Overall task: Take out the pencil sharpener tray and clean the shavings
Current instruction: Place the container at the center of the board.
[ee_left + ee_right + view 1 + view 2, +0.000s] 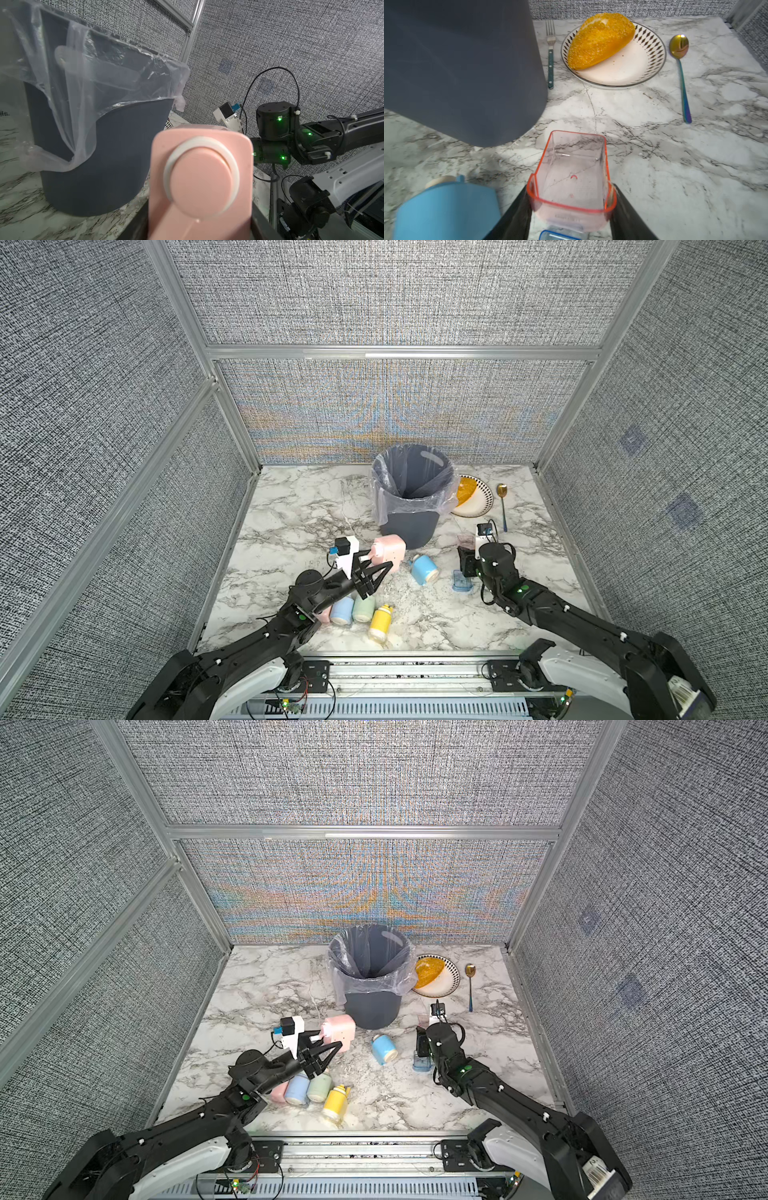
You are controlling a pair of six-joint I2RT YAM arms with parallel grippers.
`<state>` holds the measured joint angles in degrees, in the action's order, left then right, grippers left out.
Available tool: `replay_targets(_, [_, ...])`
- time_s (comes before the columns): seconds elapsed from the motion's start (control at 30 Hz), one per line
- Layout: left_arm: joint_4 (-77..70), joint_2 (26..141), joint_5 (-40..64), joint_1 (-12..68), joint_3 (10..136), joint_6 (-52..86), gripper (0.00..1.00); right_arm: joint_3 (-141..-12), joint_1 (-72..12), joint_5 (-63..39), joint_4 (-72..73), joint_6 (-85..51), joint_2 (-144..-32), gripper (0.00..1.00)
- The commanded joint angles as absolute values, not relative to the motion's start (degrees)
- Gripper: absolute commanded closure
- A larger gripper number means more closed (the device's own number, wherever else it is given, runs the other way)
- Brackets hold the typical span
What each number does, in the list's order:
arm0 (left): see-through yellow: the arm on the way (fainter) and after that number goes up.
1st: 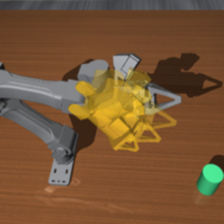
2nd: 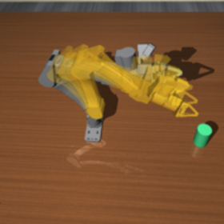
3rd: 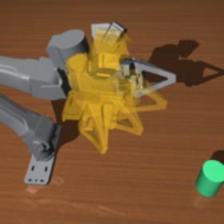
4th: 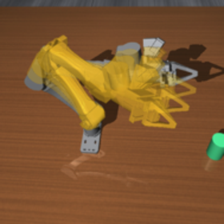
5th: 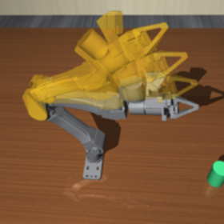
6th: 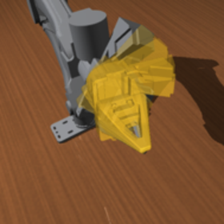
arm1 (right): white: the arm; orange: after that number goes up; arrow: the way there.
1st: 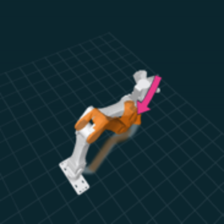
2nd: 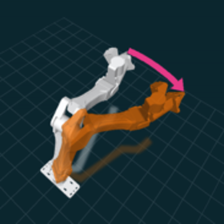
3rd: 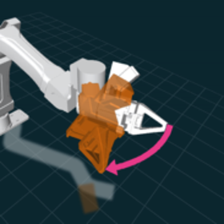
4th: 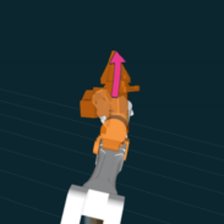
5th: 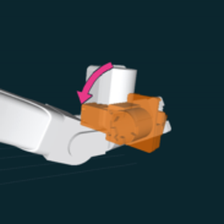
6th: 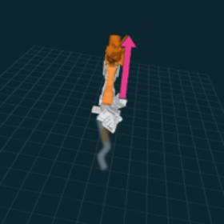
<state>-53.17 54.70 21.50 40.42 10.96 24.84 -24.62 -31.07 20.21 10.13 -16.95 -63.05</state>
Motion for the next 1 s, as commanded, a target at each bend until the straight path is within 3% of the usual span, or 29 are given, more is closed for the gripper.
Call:
replay_targets(0.0, [-59.15,55.95,23.12,40.95,11.68,24.47,1.00,-25.30,-30.23,22.81,14.43,-15.44,-66.07,1.00])
replay_targets(0.9, [-57.33,56.09,22.62,42.39,12.74,24.37,1.00,-30.61,-29.03,22.34,23.16,-20.68,-89.85,1.00])
replay_targets(0.97, [-57.22,56.02,22.53,42.37,12.87,24.35,1.00,-30.68,-29.03,21.43,22.85,-21.18,-90.25,0.95])
